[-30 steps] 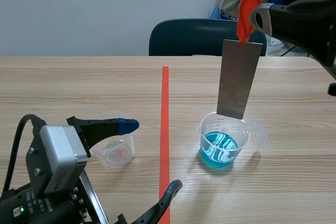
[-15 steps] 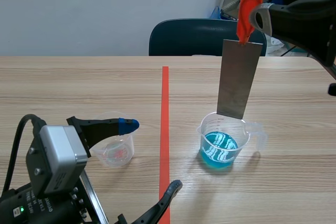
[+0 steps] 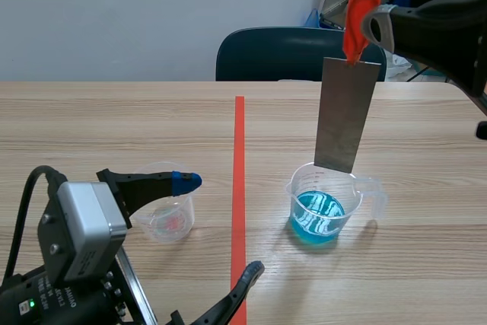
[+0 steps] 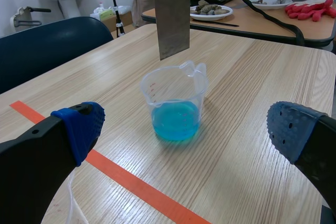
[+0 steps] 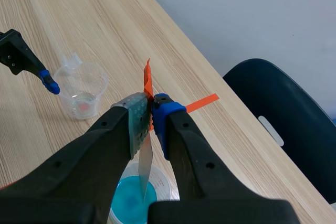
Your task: Do the redox reaction experiment
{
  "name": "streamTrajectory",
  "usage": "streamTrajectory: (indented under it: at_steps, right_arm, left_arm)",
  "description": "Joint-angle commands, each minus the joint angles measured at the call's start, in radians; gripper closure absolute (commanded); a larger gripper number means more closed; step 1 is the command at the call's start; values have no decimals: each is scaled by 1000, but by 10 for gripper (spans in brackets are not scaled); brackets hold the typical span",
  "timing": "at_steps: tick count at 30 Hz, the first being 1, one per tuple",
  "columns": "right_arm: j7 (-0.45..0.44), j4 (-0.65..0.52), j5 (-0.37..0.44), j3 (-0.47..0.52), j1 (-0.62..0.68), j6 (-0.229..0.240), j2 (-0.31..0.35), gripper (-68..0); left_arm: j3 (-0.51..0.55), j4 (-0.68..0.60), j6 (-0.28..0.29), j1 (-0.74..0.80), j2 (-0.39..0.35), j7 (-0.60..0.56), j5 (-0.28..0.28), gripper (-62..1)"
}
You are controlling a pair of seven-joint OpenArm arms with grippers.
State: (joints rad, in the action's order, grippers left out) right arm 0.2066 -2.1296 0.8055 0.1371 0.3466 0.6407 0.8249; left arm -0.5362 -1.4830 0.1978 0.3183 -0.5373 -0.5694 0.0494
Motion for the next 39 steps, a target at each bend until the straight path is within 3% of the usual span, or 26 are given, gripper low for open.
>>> streamTrajectory:
  at_steps: [1,9,21,30,39]
  right_arm:
    - [-30,10,17,-3,-14,21,0,-6]
    - [-97,92,5,-47,-14,42,0,-6]
    - [-240,182,-106,-110,-14,42,0,-6]
    - [-386,284,-222,-174,-21,41,-17,-6]
    - [-534,403,-388,-252,-63,37,-68,-6]
  left_arm:
    - [3,-11,-2,-3,5,-10,10,-623]
    - [3,-11,-2,-3,5,-10,10,-623]
    - [3,-11,-2,-3,5,-10,10,-623]
    - [3,-11,-2,-3,5,-10,10,-623]
    - [3,-11,-2,-3,5,-10,10,-623]
